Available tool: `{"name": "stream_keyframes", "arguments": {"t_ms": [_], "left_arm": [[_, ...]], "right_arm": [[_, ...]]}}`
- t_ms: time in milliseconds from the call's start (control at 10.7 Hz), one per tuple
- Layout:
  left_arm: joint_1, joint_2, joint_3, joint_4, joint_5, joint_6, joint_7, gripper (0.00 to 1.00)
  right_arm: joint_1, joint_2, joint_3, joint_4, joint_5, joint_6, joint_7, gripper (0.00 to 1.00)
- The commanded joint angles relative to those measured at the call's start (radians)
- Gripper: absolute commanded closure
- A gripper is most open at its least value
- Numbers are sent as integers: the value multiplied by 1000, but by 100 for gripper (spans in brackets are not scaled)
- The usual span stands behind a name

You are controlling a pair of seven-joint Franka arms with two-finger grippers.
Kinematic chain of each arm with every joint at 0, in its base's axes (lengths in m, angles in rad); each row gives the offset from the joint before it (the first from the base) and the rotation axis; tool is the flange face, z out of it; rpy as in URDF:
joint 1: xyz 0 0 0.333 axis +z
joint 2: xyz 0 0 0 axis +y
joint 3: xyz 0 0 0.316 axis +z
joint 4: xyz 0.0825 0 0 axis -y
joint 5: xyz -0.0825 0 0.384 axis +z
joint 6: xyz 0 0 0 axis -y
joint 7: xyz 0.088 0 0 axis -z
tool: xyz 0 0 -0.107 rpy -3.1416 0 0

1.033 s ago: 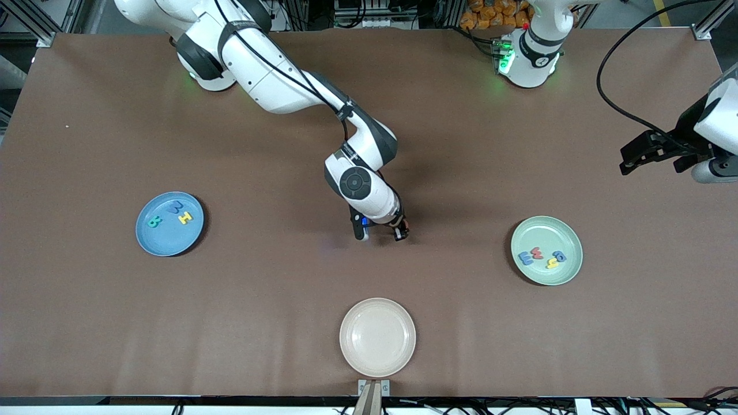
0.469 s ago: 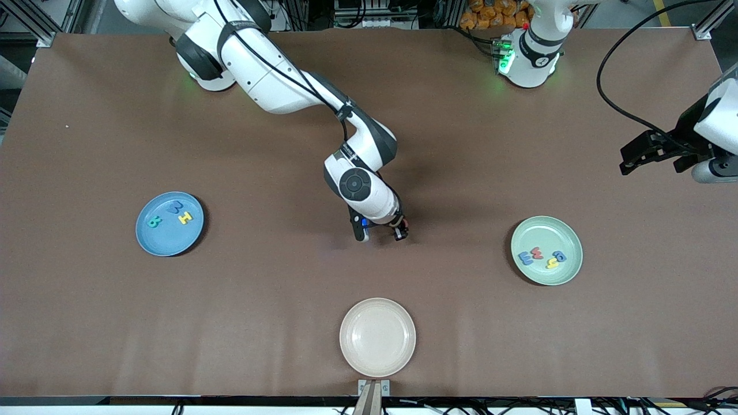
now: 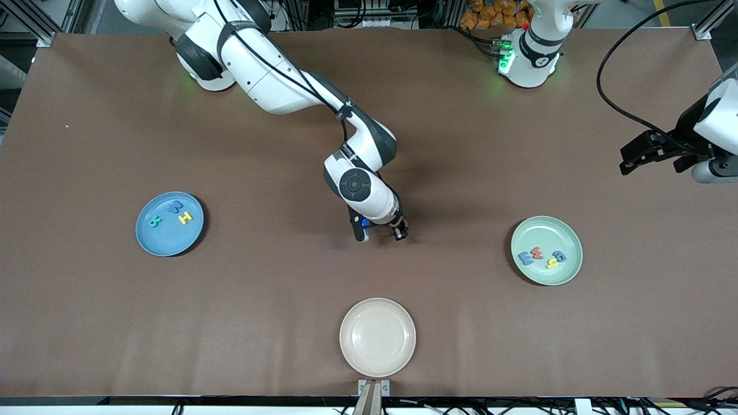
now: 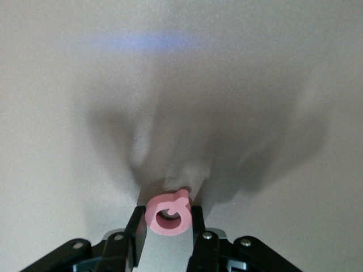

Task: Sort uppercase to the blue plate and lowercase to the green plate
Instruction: 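Lift the pink g and carry it toward the blue plate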

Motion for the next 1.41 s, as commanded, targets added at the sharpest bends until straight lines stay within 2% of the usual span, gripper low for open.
{"name": "stream_keyframes", "arguments": {"t_ms": [0,469,657,1314], "left_arm": [[7,-9,-2,-4,-23,-9,0,0],[7,-9,-2,-4,-23,-9,0,0],[7,-9,-2,-4,-23,-9,0,0],[5,-9,-3,-4,-23,-9,-3,0]], "right_arm": [[-20,0,6,15,17,-50,-39,67],[-108,-55,35,20,19,-240,-245,68],[-146,-81,35,20,20,-321,-362,73],[-319,-146,11,-5,6,-634,-1068,73]]}}
